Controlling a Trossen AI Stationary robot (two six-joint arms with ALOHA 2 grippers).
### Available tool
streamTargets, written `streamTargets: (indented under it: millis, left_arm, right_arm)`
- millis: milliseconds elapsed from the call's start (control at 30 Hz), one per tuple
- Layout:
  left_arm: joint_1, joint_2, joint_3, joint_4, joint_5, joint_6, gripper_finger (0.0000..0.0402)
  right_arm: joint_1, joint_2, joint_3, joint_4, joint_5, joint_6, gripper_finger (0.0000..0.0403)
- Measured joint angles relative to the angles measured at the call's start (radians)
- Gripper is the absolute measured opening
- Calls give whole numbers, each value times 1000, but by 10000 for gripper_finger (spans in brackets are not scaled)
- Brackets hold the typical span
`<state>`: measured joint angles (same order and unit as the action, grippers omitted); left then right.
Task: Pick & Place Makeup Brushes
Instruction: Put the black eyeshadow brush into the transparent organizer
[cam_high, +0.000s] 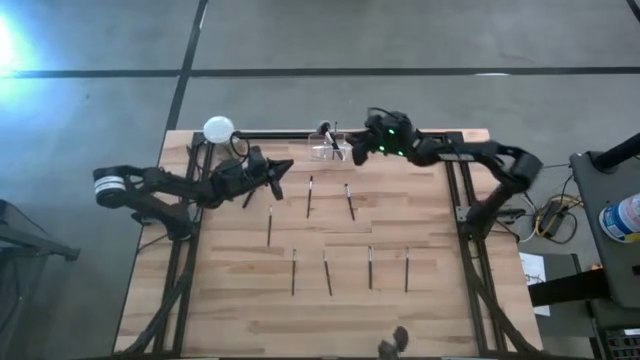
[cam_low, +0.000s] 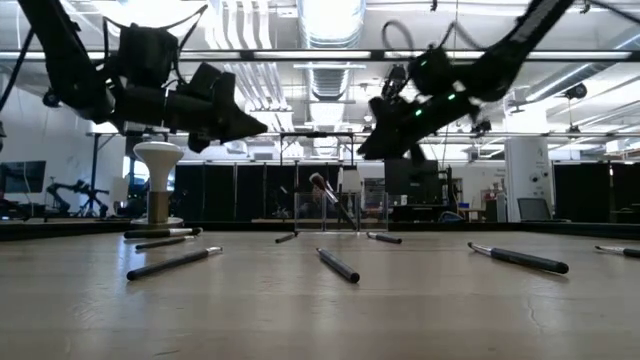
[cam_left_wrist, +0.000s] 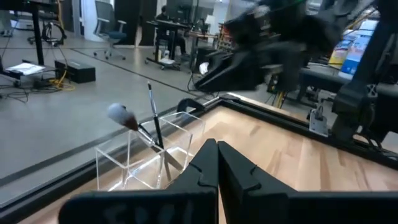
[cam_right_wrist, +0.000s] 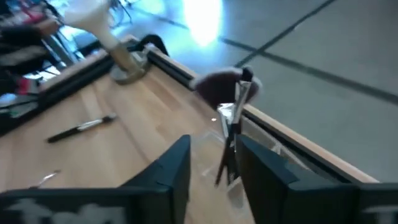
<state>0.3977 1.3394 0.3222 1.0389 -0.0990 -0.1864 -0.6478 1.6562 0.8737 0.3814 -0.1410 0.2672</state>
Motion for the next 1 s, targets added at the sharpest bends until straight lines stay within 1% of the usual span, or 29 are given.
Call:
streamTargets:
  millis: [133,233,333,433,500,600,900,1000]
  left_arm:
    - [0,2,0,-8,0,2,0]
    - [0,6,0,-22,0,3,0]
    - [0,6,0,-30,1,6,0]
    - [0,6,0,-30,0,6,0]
    - [0,6,0,-31,1,6,0]
    - [0,6,0,-38,1,7,0]
    - [0,6,0,-39,1,8,0]
    - [0,6,0,-39,1,7,0]
  right_arm:
    - [-16,134,137,-83,5,0,183]
    - [-25,202,223,-140,9,-1,207]
    - [-30,243,280,-168,9,-5,218]
    - [-29,263,313,-169,9,-4,214]
    - [-29,274,328,-168,9,-4,202]
    - [-29,284,338,-168,10,-5,169]
    - [-29,272,349,-166,12,-46,26]
    - [-29,259,373,-191,12,-60,20]
